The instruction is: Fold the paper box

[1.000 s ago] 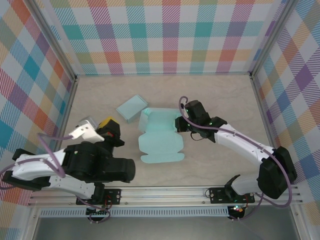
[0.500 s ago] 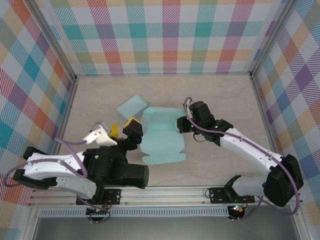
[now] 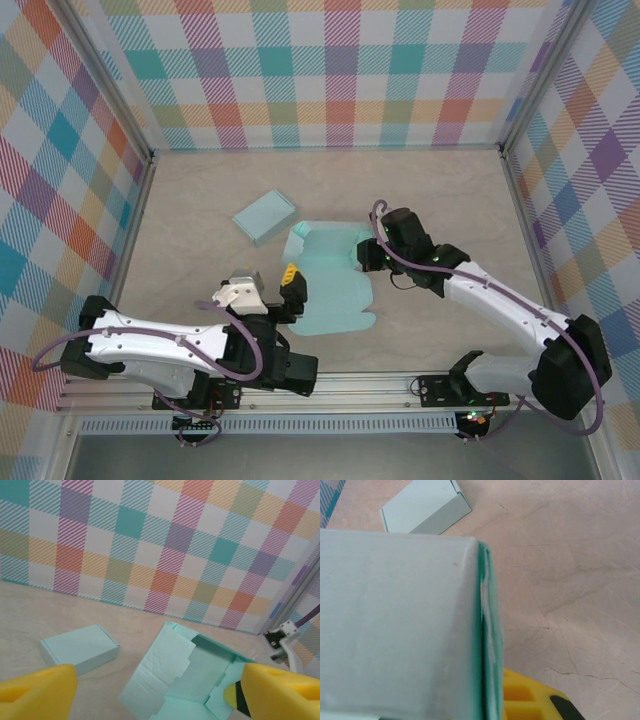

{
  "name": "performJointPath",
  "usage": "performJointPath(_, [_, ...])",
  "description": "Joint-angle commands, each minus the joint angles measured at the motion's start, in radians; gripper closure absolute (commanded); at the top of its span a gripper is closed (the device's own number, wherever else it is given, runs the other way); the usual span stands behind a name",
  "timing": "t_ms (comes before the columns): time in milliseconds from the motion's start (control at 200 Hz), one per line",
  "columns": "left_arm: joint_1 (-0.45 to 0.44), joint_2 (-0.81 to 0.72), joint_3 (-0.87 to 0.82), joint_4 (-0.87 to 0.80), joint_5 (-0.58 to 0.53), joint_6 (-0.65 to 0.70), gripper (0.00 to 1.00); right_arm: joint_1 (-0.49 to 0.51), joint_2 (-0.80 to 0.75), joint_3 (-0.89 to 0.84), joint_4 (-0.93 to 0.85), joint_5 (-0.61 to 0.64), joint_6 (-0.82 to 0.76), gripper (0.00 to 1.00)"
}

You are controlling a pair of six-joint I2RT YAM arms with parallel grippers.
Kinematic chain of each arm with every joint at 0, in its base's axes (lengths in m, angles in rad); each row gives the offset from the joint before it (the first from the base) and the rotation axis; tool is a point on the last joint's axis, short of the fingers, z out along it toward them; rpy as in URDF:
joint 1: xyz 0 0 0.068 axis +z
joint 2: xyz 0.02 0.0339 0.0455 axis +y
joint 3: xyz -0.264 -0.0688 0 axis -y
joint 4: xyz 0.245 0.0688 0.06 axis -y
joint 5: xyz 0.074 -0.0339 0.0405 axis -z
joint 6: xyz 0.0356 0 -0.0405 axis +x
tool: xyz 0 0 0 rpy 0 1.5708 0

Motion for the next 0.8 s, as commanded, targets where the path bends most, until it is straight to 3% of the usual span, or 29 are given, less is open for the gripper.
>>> performJointPath(0, [0.025, -0.019, 0.038, 0.014, -0.031, -0.473, 0.2, -0.004, 0.016, 0.008, 0.007, -0.017, -0.003, 1.0])
performJointPath(60, [0.05, -0.004, 0.078, -0.006, 0.019, -0.331, 0.2, -0.004, 0.021, 0.008, 0.015, -0.021, -0.002, 1.0])
performJointPath(90, [0.061, 0.002, 0.095, 0.024, 0.047, -0.182, 0.2, -0.004, 0.024, 0.01, 0.016, -0.021, -0.002, 1.0])
performJointPath(145, [0.082, 0.008, 0.11, 0.198, 0.121, 0.248, 0.19, -0.004, 0.033, 0.019, 0.015, -0.02, -0.007, 1.0])
performJointPath(205, [0.113, 0.008, 0.093, 0.431, 0.279, 0.772, 0.11, -0.004, 0.044, 0.032, 0.006, -0.025, -0.013, 1.0])
performJointPath(265, [0.149, 0.01, 0.07, 0.544, 0.47, 1.086, 0.04, -0.005, 0.056, 0.043, 0.002, -0.026, -0.015, 1.0])
performJointPath(350, [0.195, -0.003, 0.055, 0.592, 0.649, 1.234, 0.03, -0.004, 0.062, 0.043, 0.004, -0.026, -0.013, 1.0])
performJointPath(400, [0.224, -0.027, 0.035, 0.681, 0.774, 1.396, 0.02, -0.004, 0.062, 0.039, 0.008, -0.021, -0.011, 1.0])
performJointPath(480, [0.274, -0.061, 0.013, 0.813, 1.087, 1.656, 0.01, -0.004, 0.065, 0.031, 0.014, -0.014, -0.008, 1.0])
performJointPath(515, [0.3, -0.069, 0.012, 0.843, 1.171, 1.729, 0.0, -0.004, 0.067, 0.028, 0.015, -0.013, -0.007, 1.0])
performJointPath(640, [0.411, -0.12, 0.006, 0.899, 1.219, 1.856, 0.0, -0.005, 0.067, 0.022, 0.016, -0.012, -0.003, 1.0])
performJointPath(795, [0.621, -0.272, -0.03, 0.952, 1.666, 1.955, 0.0, -0.004, 0.06, 0.009, 0.035, -0.018, 0.004, 1.0])
